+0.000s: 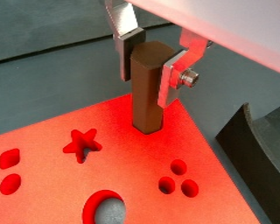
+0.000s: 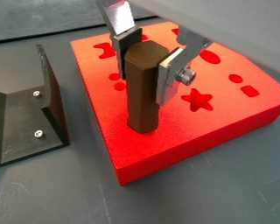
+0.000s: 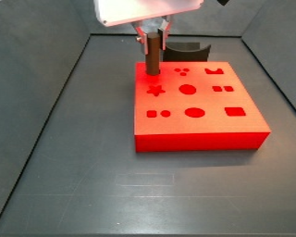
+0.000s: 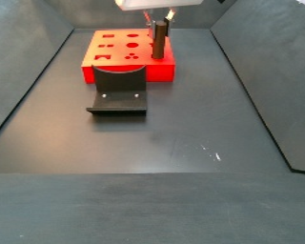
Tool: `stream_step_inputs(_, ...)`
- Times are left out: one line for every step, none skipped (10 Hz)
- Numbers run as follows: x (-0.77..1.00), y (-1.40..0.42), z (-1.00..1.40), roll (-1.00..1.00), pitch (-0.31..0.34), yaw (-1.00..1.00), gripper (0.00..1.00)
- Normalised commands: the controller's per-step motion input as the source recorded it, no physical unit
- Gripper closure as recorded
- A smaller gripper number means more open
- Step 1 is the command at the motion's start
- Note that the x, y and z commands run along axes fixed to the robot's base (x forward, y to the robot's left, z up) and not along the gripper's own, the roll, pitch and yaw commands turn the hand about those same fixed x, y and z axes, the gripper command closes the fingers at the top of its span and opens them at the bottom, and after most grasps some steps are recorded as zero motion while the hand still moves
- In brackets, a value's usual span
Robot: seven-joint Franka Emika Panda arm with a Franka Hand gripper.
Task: Insert the hexagon object.
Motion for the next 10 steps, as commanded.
stream_step_inputs(0.0,0.0,-0.8,-0.03,-0.03,0.0,1.0)
stream_step_inputs(0.05,0.03,-1.0,-0.08,0.0,0.0,1.0)
stream_step_inputs(0.1,0.03,-1.0,-0.05,-0.02,0.01,1.0)
stream_step_inputs(0.14,0.0,-0.93,0.09,0.003,0.1,1.0)
stream_step_inputs(0.45,-0.12,-0.57,0.25,0.234,0.0,1.0)
stream_step_inputs(0.46,-0.14,-0.38,0.31,0.3,0.0,1.0)
stream_step_inputs(0.48,-0.14,-0.4,0.29,0.311,0.0,1.0)
stream_step_inputs(0.47,-0.13,-0.41,0.29,0.31,0.0,1.0)
stream_step_inputs(0.0,0.0,0.0,0.01,0.0,0.0,1.0)
stream_step_inputs(0.0,0.0,0.0,0.0,0.0,0.0,1.0)
